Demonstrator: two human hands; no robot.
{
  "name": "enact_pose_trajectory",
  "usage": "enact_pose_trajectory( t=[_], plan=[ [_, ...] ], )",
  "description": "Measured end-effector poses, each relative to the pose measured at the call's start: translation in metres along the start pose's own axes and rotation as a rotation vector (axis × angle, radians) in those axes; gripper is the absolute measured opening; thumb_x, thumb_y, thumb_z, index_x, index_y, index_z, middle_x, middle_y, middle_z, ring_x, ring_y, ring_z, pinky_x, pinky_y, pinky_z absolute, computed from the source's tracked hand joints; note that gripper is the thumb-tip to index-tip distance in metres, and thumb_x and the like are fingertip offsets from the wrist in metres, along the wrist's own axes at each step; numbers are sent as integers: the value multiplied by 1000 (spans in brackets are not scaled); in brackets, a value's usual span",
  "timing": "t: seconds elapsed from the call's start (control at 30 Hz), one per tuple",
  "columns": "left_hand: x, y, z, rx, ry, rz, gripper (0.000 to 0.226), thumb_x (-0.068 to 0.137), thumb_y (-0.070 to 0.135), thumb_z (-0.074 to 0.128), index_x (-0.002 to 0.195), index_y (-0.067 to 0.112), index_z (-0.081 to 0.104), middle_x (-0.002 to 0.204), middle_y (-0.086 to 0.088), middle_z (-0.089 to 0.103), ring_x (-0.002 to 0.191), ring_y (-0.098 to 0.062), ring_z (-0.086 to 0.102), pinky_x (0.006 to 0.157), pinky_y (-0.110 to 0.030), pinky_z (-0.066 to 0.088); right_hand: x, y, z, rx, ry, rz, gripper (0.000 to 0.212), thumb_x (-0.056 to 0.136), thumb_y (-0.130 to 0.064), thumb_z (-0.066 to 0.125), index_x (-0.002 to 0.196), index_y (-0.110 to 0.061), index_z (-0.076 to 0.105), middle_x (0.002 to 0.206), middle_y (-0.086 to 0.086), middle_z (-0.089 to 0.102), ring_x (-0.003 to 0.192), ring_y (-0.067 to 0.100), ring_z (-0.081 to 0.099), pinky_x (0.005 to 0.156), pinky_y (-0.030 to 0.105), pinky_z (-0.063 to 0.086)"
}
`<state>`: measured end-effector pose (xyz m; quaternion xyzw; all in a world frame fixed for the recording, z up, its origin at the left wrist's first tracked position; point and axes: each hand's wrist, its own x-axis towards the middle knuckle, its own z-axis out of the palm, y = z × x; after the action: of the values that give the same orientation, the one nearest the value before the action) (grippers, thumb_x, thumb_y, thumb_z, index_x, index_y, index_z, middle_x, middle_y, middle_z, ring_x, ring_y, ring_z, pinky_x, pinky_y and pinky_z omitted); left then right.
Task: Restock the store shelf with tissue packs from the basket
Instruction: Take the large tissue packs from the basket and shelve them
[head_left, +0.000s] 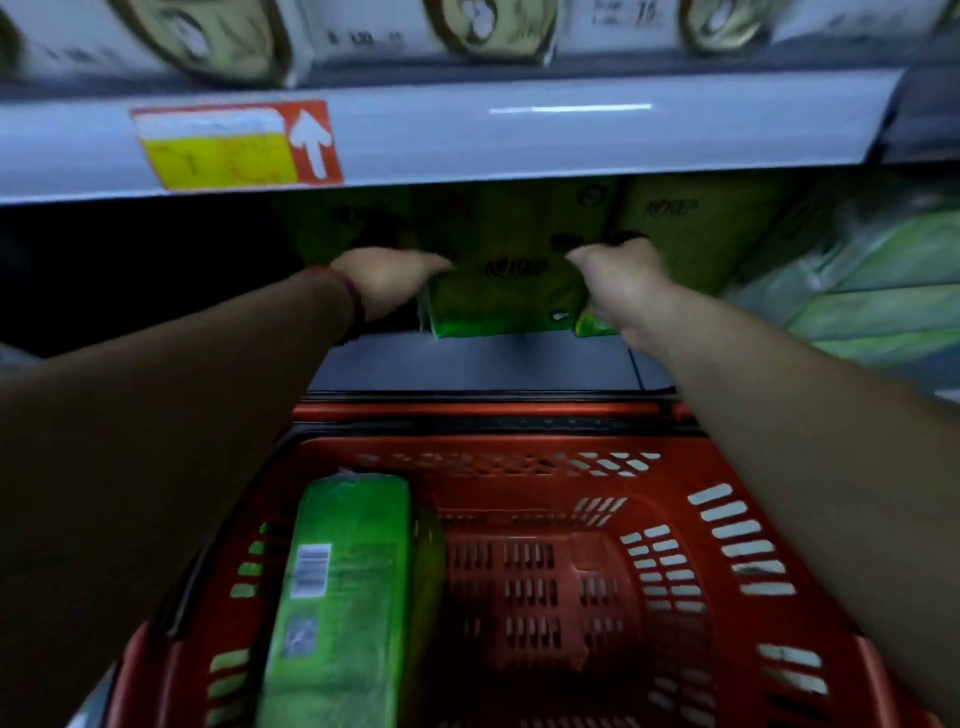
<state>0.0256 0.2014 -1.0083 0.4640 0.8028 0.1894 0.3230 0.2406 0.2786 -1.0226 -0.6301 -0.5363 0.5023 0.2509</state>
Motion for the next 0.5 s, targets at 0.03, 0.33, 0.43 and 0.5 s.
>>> enact_pose_trajectory(
  t=[0.03,0.33,0.43,0.5],
  plan=[
    [-14,-5,-3,162,26,15,62,94,60,60,131,11,64,137,-13,61,123,-34,58,100,-37,48,-15,1,-3,-153,-11,-77,45,92,-36,74,122,-7,57,108,5,67,92,29,66,85,36,57],
    [-167,-51,-34,605,246,204,86,78,74,59,146,24,44,142,-9,53,132,-32,52,120,-52,27,-144,5,-14,-987,-153,-729,84,92,-38,72,161,-26,25,164,6,33,145,33,39,115,46,40],
    [-201,-62,-42,660,266,191,88,77,76,57,148,26,42,143,-7,53,133,-31,51,121,-51,26,-181,5,-5,-1055,-243,-763,87,95,-42,69,163,-28,17,169,4,22,151,30,30,120,46,34],
    [-223,-65,-41,622,273,194,89,76,77,57,147,26,41,140,-7,54,129,-33,53,115,-48,35,-205,7,3,-1066,-292,-795,88,95,-43,68,163,-28,15,170,1,17,152,28,29,120,43,33]
  ],
)
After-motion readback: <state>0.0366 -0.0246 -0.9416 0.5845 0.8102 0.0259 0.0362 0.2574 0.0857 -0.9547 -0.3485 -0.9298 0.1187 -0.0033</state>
